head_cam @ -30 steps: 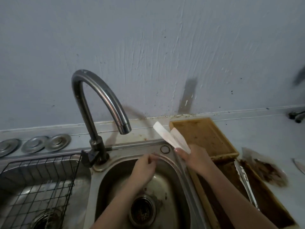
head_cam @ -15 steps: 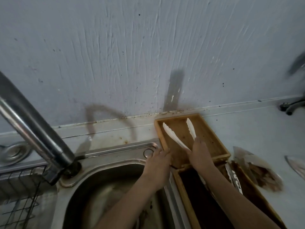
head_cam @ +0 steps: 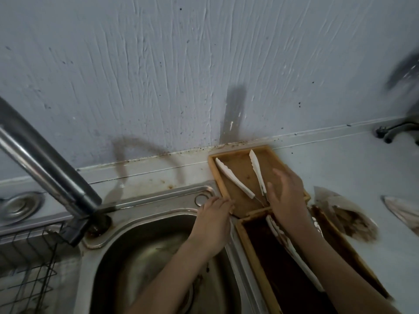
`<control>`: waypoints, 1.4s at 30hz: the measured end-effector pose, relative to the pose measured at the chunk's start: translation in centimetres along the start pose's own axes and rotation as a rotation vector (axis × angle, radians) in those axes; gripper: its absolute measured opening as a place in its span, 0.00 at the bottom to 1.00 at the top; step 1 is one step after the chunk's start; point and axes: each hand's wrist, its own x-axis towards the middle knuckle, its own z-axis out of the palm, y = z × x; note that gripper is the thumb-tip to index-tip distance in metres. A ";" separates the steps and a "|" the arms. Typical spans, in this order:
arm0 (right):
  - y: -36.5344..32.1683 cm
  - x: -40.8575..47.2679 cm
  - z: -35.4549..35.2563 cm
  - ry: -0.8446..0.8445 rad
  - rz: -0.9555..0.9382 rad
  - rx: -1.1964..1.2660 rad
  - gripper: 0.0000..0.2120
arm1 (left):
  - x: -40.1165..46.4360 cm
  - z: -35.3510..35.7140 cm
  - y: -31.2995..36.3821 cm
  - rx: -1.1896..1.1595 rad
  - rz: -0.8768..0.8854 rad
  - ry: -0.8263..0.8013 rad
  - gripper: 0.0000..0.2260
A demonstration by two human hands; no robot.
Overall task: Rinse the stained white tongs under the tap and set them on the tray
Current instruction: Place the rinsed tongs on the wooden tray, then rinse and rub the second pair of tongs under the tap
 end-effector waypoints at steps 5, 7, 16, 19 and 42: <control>2.7 -5.0 -5.1 0.133 -0.097 -0.157 0.08 | -2.9 0.7 1.4 0.035 0.143 -0.026 0.22; 3.7 -7.3 -6.2 0.024 -0.074 -0.257 0.06 | -3.9 1.2 2.2 0.085 0.181 -0.103 0.22; 4.7 -13.4 -6.6 -0.294 0.146 -0.450 0.10 | -6.7 1.1 4.2 0.171 0.155 -0.258 0.26; 4.2 -13.5 -6.6 -0.290 0.190 -0.445 0.07 | -7.2 0.6 4.7 0.212 0.155 -0.244 0.26; -12.9 -11.2 -5.4 -0.790 0.635 1.518 0.07 | -12.5 -12.7 -2.5 -0.126 -0.216 0.753 0.13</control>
